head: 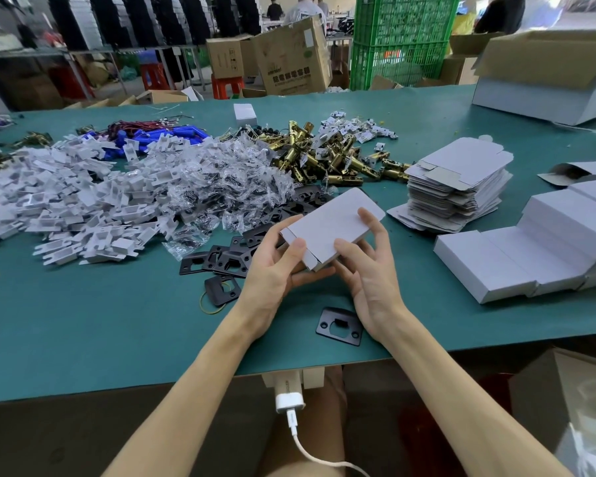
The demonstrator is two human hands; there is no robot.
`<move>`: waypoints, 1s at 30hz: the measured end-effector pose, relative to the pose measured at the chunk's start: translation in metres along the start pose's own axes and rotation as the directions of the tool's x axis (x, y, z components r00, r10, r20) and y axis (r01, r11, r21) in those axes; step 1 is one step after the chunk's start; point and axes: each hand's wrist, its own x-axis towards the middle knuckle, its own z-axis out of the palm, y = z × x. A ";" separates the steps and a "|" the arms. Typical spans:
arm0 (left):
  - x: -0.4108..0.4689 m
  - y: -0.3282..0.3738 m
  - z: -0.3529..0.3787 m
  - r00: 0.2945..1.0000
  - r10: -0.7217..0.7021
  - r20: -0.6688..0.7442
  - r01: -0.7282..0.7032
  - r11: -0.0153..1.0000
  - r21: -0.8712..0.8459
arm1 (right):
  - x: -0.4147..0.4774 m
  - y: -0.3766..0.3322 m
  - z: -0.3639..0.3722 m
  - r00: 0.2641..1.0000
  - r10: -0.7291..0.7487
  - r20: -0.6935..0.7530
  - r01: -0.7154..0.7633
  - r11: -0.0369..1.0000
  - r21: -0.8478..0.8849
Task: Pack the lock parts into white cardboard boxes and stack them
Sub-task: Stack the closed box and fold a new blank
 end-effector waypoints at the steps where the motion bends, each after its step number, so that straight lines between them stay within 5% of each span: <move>1: 0.000 -0.001 0.000 1.000 0.008 -0.003 -0.008 1.000 0.015 | 0.000 0.000 0.000 1.000 0.003 -0.002 -0.003 1.000 0.000; 24: -0.003 -0.002 0.007 0.995 0.084 -0.055 -0.073 0.982 0.172 | 0.002 0.002 -0.002 1.000 -0.015 -0.015 0.015 1.000 0.008; 30: 0.001 -0.007 -0.001 0.996 0.066 -0.053 -0.050 0.964 0.259 | 0.000 0.006 -0.003 0.997 -0.070 -0.020 0.067 0.989 -0.129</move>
